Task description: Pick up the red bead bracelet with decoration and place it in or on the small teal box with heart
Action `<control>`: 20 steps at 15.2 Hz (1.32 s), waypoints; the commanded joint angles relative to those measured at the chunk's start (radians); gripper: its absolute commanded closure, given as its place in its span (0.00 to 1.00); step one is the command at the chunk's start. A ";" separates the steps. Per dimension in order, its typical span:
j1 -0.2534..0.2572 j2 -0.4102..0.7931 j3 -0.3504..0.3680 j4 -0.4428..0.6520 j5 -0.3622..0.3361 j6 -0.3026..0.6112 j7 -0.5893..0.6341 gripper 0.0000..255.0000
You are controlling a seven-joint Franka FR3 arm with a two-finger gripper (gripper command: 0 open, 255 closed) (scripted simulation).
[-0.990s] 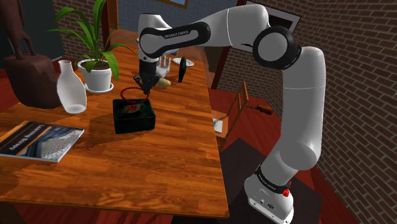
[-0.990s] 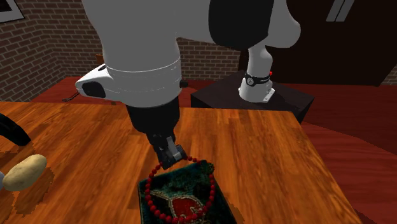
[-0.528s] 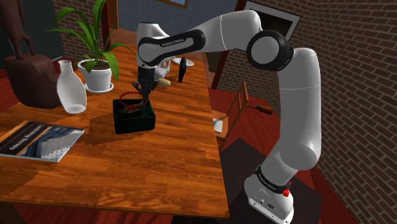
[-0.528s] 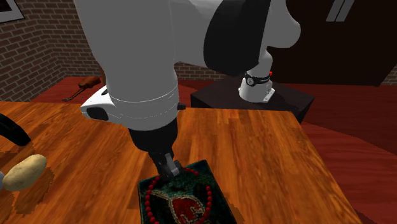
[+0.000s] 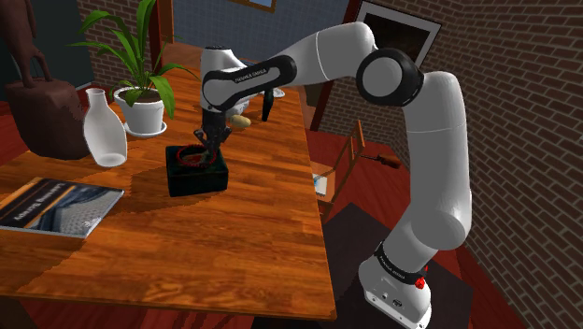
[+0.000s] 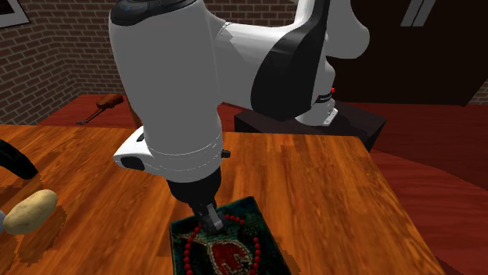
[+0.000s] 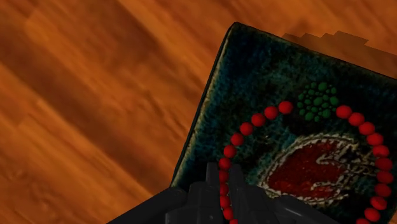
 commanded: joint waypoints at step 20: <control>-0.003 -0.052 0.008 0.044 0.013 -0.096 -0.008 0.00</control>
